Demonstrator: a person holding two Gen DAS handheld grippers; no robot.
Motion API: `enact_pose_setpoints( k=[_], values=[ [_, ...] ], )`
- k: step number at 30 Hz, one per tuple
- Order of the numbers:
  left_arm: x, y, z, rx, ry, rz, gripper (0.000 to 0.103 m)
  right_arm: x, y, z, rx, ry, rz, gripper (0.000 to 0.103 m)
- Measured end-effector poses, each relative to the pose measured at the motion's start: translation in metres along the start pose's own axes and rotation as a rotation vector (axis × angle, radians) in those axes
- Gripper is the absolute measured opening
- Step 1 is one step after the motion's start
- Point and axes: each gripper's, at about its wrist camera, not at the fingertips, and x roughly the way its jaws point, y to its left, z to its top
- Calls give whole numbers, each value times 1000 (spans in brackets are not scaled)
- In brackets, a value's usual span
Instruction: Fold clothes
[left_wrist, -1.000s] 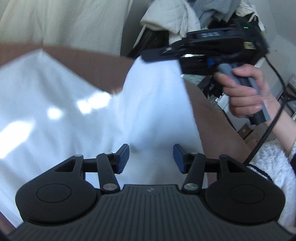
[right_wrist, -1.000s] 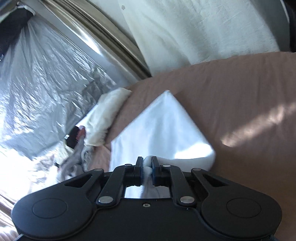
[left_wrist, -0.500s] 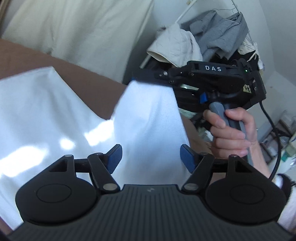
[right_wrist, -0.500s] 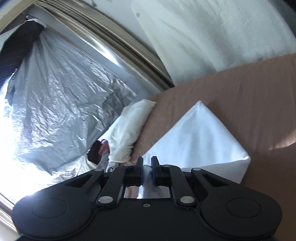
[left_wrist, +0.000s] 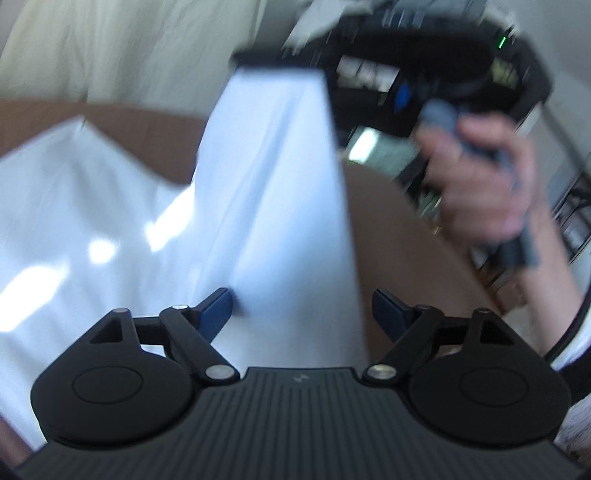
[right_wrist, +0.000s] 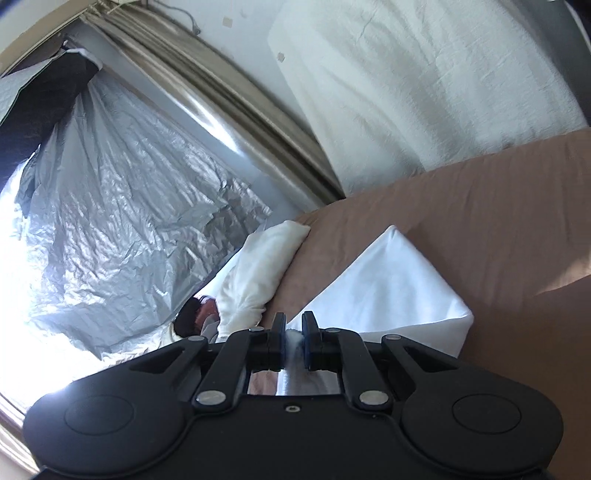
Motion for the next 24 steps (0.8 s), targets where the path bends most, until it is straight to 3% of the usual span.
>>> enact_pose_setpoints(
  k=[2,4,7,9,10,11,15,19,20,22,24],
  values=[
    [9,3,-11,-30,76,20,85,-2,-6,1,29,-17,-5,12],
    [15,4,-21,-18,119,111,85,-4,-12,2,46,-32,-5,12],
    [7,3,-31,64,23,316,85,-6,-13,4,47,-46,7,12],
    [1,3,-33,117,-23,407,72,-8,-11,5,43,-63,6,6],
    [-2,3,-33,137,-30,434,46,-10,-13,5,58,-78,13,3],
    [-4,5,-33,136,-22,426,23,-11,-16,6,73,-93,21,3],
    [-8,13,-35,131,-18,376,20,-8,-32,3,96,-99,-1,3],
    [-3,18,-36,94,-26,309,19,4,-43,-7,111,-2,-38,9],
    [-2,20,-35,77,-29,290,19,8,-43,-10,107,20,-56,16],
    [-2,20,-37,88,-43,265,19,15,-39,-14,92,61,-79,54],
    [-3,20,-39,105,-57,246,19,23,-32,-17,65,98,-90,60]
  ],
)
